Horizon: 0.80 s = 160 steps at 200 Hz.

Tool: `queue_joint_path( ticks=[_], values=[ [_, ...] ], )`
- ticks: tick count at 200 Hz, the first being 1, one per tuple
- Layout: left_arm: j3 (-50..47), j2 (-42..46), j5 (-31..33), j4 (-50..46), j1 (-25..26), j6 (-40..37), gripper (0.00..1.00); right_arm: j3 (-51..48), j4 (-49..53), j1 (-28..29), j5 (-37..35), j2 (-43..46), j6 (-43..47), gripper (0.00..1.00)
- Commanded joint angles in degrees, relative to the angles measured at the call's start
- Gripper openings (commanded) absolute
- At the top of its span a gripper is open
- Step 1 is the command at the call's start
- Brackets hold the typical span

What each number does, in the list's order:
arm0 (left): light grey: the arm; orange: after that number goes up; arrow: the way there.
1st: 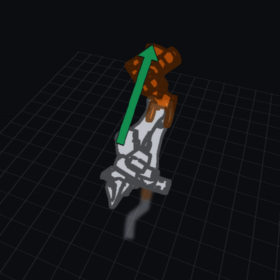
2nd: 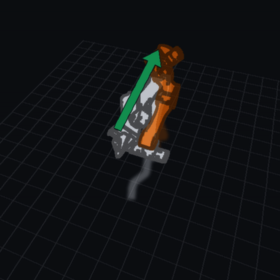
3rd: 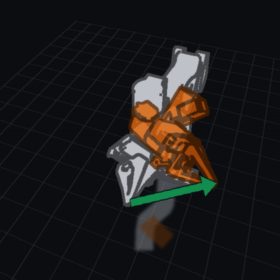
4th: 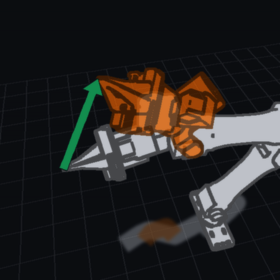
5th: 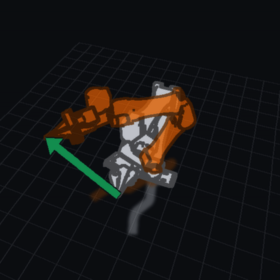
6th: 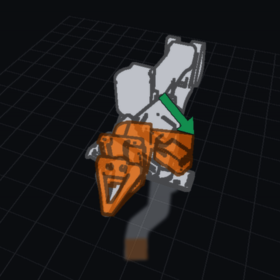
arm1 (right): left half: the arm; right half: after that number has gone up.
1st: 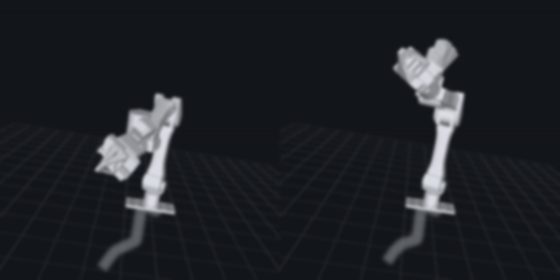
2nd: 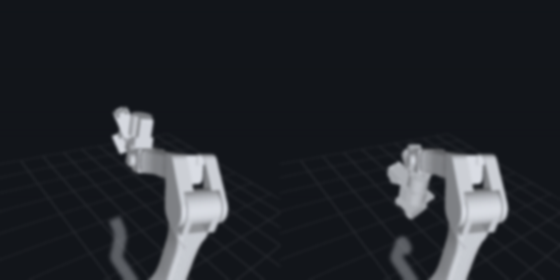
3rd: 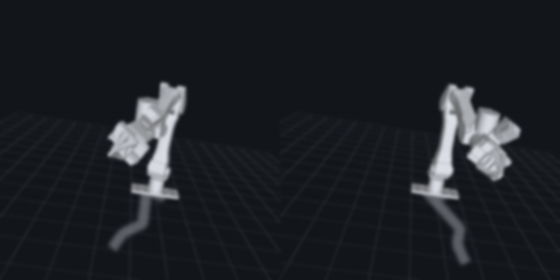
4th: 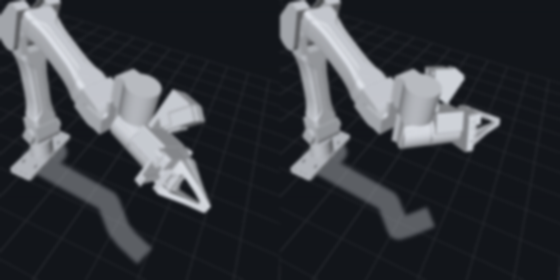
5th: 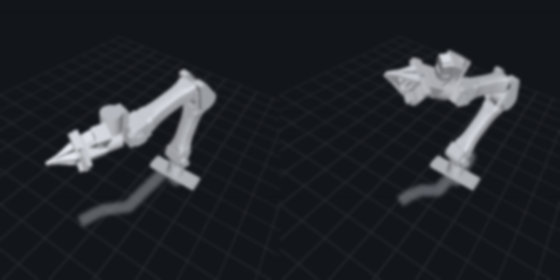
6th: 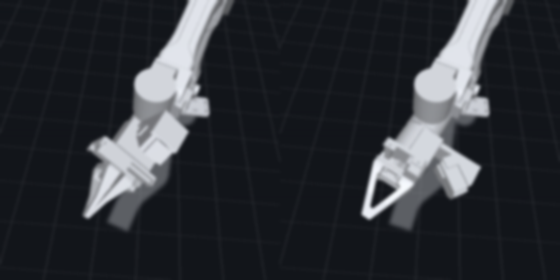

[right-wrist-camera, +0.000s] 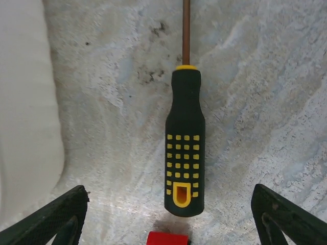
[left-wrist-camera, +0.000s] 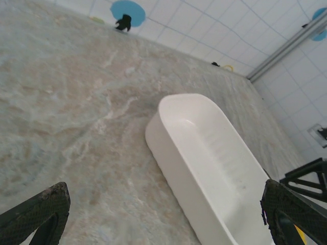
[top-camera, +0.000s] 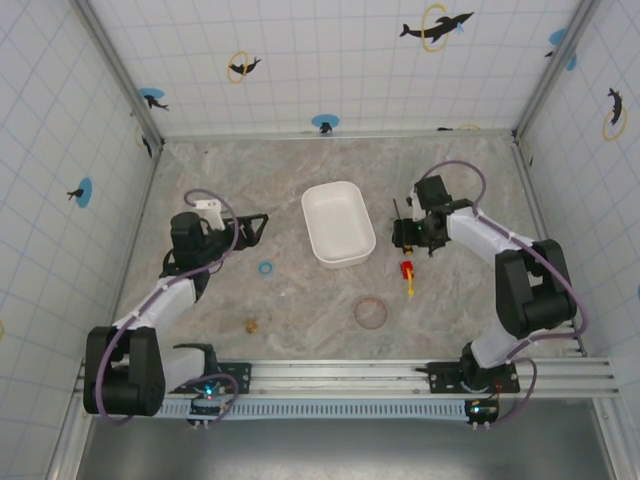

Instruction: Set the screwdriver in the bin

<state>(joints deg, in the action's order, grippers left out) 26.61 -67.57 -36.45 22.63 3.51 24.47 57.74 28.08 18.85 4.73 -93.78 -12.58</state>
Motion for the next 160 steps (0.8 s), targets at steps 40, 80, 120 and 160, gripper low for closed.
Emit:
queue_joint_path(
  ticks=[40, 80, 120, 160],
  values=[
    [0.1, -4.7, -13.1, 2.2, 0.7, 7.5, 0.98, 5.8, 1.0, 0.8, -2.5, -5.8, -0.6, 0.76],
    [1.3, -5.8, -14.9, 2.1, 1.2, 7.9, 0.98, 8.8, 1.7, 0.7, -3.1, -9.5, -0.3, 0.72],
    [1.9, -7.3, -14.8, 1.7, 1.8, 7.9, 0.98, 10.7, 2.3, 0.7, -3.6, -12.3, -0.4, 0.63],
    [2.5, -7.9, -14.5, 1.0, 2.2, 7.6, 0.98, 11.4, 2.9, 0.7, -4.1, -13.8, -0.2, 0.52]
  ],
)
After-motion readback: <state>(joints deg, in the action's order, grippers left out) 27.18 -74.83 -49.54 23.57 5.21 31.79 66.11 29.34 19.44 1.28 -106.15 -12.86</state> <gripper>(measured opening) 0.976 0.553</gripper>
